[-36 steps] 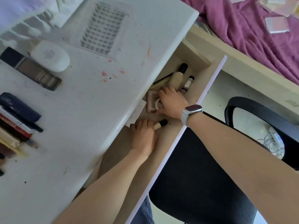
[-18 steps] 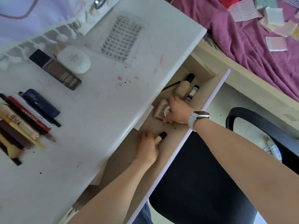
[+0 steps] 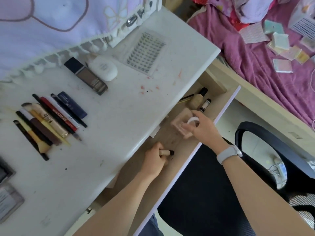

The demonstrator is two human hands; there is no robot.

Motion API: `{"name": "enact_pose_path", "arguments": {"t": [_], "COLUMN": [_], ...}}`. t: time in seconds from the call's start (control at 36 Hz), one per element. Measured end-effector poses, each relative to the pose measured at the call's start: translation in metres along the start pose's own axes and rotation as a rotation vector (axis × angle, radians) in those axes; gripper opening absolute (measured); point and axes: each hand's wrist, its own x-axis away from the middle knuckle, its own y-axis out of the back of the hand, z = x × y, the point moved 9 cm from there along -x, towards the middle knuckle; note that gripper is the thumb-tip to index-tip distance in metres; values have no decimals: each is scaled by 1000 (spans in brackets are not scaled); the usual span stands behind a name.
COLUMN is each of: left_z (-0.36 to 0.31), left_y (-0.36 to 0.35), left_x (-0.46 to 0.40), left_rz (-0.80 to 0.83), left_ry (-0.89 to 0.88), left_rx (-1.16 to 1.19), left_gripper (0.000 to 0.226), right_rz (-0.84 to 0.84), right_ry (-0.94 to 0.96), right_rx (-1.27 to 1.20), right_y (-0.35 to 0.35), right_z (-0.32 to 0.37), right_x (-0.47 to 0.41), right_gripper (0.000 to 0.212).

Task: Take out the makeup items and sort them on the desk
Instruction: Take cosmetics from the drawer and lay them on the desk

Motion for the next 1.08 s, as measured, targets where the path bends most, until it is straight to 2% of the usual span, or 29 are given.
{"name": "enact_pose_path", "arguments": {"t": [0.14, 0.28, 0.39, 0.5, 0.67, 0.83, 0.94, 1.03, 1.08], "left_z": [-16, -1, 32, 85, 175, 271, 314, 333, 342], "left_y": [36, 88, 142, 197, 256, 279, 291, 304, 312], "left_x": [48, 100, 152, 210, 298, 367, 390, 393, 391], "left_rz": [-107, -208, -350, -558, -839, -1113, -1219, -1243, -1241], "left_ry": [-101, -87, -51, 30, 111, 268, 337, 361, 370], "left_rx": [78, 168, 292, 434, 596, 745, 811, 825, 830], "left_gripper": [13, 16, 19, 28, 20, 16, 16, 17, 17], "right_rz": [-238, -222, -129, 25, 289, 472, 532, 549, 557], "right_ry": [-88, -94, -62, 7, 87, 115, 156, 205, 228], "right_rx": [-405, -565, -561, -505, -438, -411, -376, -351, -336], "right_y": [1, -34, -71, -117, -214, -306, -363, -400, -422], "right_z": [7, 47, 90, 140, 210, 260, 305, 344, 365], "right_x": [53, 96, 120, 141, 188, 233, 242, 244, 242], "right_gripper": [63, 55, 59, 51, 47, 53, 56, 48, 52]}}
